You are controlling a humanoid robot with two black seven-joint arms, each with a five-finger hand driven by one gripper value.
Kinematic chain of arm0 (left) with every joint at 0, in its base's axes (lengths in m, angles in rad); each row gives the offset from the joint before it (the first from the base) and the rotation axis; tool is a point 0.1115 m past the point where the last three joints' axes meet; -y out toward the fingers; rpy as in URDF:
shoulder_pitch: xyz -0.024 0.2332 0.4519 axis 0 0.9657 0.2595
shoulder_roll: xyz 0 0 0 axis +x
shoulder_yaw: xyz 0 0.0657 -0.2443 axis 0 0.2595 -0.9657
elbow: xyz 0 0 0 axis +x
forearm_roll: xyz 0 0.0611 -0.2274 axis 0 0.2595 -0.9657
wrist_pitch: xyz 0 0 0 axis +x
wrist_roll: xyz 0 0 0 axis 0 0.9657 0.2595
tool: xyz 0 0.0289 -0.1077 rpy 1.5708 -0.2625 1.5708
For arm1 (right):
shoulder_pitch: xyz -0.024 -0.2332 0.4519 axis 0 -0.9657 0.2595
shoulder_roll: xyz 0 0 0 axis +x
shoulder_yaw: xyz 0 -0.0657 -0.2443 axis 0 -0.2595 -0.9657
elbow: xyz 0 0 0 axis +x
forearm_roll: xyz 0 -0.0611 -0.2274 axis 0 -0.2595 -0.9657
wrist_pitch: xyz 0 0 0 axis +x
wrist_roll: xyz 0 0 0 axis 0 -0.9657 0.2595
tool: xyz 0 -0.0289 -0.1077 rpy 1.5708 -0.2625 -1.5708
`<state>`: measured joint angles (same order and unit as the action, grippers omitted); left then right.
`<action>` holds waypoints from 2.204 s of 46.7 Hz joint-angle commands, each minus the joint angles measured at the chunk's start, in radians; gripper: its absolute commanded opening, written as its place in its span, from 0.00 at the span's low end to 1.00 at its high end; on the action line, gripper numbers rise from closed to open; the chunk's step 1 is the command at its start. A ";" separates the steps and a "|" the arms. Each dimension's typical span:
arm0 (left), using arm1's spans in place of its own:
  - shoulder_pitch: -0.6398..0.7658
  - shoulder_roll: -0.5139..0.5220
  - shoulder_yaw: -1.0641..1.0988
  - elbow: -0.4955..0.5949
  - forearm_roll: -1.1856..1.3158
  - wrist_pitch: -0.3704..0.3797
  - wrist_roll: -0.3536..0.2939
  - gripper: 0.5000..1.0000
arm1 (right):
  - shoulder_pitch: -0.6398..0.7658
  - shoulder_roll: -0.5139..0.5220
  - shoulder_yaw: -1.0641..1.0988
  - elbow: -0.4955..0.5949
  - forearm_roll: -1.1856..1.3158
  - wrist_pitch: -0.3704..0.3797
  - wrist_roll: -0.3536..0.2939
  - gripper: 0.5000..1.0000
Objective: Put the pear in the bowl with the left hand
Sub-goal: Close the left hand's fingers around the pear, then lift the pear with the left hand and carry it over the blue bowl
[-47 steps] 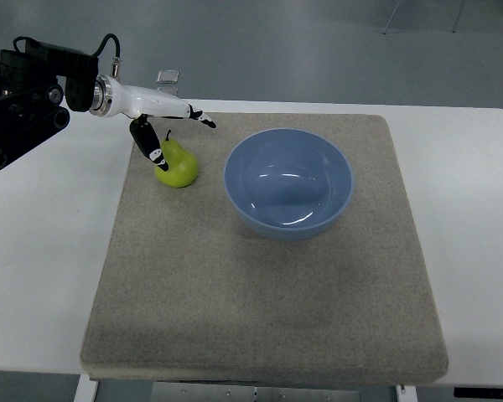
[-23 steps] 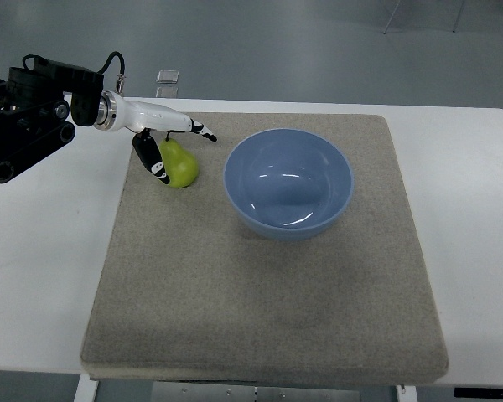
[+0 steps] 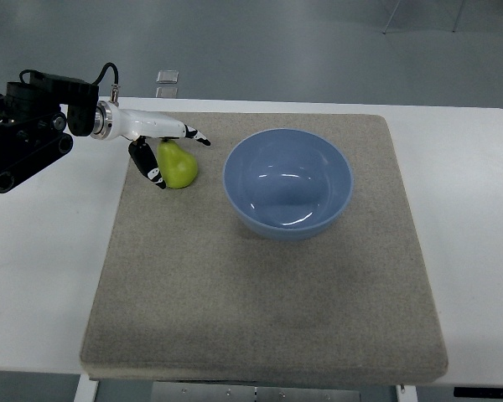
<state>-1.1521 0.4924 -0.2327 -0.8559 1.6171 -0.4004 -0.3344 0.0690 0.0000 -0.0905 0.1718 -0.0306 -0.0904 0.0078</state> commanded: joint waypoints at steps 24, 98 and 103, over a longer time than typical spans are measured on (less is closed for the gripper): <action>0.019 0.000 0.003 -0.002 0.004 -0.003 0.000 0.71 | 0.000 0.000 0.000 0.000 0.000 0.000 0.000 0.85; -0.176 0.002 -0.057 -0.118 -0.048 0.002 0.000 0.00 | 0.000 0.000 0.000 0.000 0.000 0.000 0.000 0.85; -0.195 -0.006 -0.059 -0.126 -0.060 0.002 0.000 0.00 | 0.000 0.000 0.000 0.000 0.000 0.000 0.000 0.85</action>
<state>-1.3383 0.4911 -0.2908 -0.9769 1.5628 -0.3987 -0.3344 0.0690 0.0000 -0.0905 0.1718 -0.0306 -0.0905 0.0077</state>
